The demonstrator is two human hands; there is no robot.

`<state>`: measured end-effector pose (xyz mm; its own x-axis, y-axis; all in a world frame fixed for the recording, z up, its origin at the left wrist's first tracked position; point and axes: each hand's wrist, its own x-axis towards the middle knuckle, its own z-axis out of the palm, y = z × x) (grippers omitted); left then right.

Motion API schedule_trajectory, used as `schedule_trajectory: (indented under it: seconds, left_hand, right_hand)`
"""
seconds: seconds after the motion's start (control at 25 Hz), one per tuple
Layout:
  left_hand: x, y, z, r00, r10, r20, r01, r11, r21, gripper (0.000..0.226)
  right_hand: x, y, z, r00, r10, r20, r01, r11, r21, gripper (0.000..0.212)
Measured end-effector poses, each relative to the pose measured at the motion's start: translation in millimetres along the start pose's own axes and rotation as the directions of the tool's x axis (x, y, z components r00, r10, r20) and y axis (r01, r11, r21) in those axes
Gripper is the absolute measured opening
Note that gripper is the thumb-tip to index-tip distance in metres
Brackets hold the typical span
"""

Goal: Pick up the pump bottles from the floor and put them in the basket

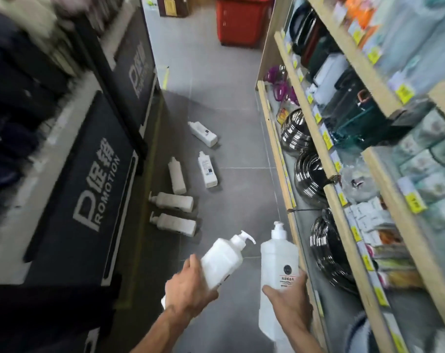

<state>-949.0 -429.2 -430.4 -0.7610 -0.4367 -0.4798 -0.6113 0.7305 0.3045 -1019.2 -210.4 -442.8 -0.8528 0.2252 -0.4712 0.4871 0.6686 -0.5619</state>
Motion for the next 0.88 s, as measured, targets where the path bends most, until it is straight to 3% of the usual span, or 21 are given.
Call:
schedule_trajectory:
  seconds: [0.44, 0.88]
  left_hand:
    - [-178.3, 6.0, -234.6, 0.983, -0.064, -0.169, 0.019, 0.967, -0.256, 0.068]
    - [-281.8, -27.1, -281.0, 0.937, -0.222, -0.268, 0.083, 0.89, -0.448, 0.065]
  right_hand:
    - [-189.0, -166.7, -159.6, 0.989, -0.146, -0.001, 0.146, 0.989, -0.017, 0.072]
    - [-287.7, -188.4, -185.9, 0.973, -0.228, 0.042, 0.222, 0.968, 0.114, 0.07]
